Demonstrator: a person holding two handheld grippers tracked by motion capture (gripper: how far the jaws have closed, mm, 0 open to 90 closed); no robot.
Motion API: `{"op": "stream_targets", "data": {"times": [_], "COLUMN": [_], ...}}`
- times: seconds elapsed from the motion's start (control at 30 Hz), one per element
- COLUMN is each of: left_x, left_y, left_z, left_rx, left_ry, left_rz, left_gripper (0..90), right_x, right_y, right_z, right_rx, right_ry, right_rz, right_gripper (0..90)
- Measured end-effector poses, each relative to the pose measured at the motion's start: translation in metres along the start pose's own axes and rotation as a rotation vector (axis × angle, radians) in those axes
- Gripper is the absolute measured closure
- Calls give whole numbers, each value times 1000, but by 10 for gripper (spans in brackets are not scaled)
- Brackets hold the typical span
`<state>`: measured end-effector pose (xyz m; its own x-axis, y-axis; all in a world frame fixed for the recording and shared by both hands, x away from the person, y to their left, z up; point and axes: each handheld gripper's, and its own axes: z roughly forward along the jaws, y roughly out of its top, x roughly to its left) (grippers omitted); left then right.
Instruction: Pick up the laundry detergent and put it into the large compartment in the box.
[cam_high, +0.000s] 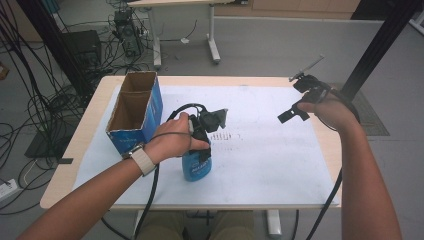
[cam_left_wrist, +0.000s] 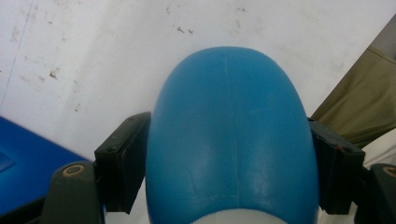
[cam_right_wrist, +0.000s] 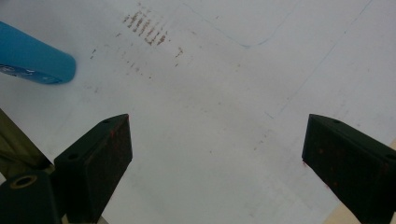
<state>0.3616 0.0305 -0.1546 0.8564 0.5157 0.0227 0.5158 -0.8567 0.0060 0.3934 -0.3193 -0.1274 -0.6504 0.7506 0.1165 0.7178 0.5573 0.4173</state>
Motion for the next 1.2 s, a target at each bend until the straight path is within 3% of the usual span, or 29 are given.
{"op": "stream_targets", "data": {"times": [0.8,0.83,0.87,0.9,1.2], "left_x": [1,2,4,4,4], "left_y": [1,0,-1,-1,1], "left_z": [0,0,-1,0,0], "left_rx": [1,-4,-8,-11,-3], "left_ry": [0,-7,-16,-14,-15], "left_rz": [-16,-16,-11,-16,-13], "left_gripper": [280,285,367,383,385], "right_x": [1,1,1,0,-1], "right_y": [-2,-2,-2,-2,-3], "right_z": [-1,-1,-1,-1,-1], "right_rx": [-4,-4,-4,-4,-3], "right_ry": [-4,-4,-4,-3,-5], "right_rz": [5,5,6,6,7], "right_gripper": [82,82,82,82,82]}}
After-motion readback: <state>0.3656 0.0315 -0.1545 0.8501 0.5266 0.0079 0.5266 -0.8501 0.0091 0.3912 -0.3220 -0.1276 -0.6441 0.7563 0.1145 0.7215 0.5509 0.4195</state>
